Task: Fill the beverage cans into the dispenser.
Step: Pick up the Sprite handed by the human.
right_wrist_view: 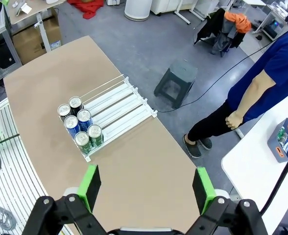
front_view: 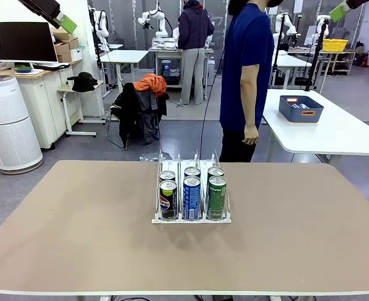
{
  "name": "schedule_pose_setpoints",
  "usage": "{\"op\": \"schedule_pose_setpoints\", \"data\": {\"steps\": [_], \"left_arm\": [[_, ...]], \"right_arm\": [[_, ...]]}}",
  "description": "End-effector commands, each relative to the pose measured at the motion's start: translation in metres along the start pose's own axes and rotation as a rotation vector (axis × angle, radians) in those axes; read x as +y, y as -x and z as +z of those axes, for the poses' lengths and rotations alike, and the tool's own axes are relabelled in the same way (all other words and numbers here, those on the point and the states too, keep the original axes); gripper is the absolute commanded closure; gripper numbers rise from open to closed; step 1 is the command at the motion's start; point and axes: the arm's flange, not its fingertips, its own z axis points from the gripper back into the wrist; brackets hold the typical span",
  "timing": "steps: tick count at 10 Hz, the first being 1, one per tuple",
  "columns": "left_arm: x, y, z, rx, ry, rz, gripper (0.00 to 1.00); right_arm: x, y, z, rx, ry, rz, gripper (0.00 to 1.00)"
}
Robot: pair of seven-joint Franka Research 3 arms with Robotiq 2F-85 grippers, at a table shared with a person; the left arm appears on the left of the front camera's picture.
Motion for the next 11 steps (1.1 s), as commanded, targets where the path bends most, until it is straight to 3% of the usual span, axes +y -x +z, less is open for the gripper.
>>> {"op": "schedule_pose_setpoints", "data": {"steps": [1, 11], "left_arm": [[-0.0004, 0.0003, -0.002, 0.008, -0.002, 0.0, 0.0], [-0.0004, 0.0003, -0.002, 0.008, -0.002, 0.0, 0.0]], "right_arm": [[0.0025, -0.0022, -0.0015, 0.002, -0.002, 0.006, 0.0], [0.0025, -0.0022, -0.0015, 0.002, -0.002, 0.006, 0.0]]}}
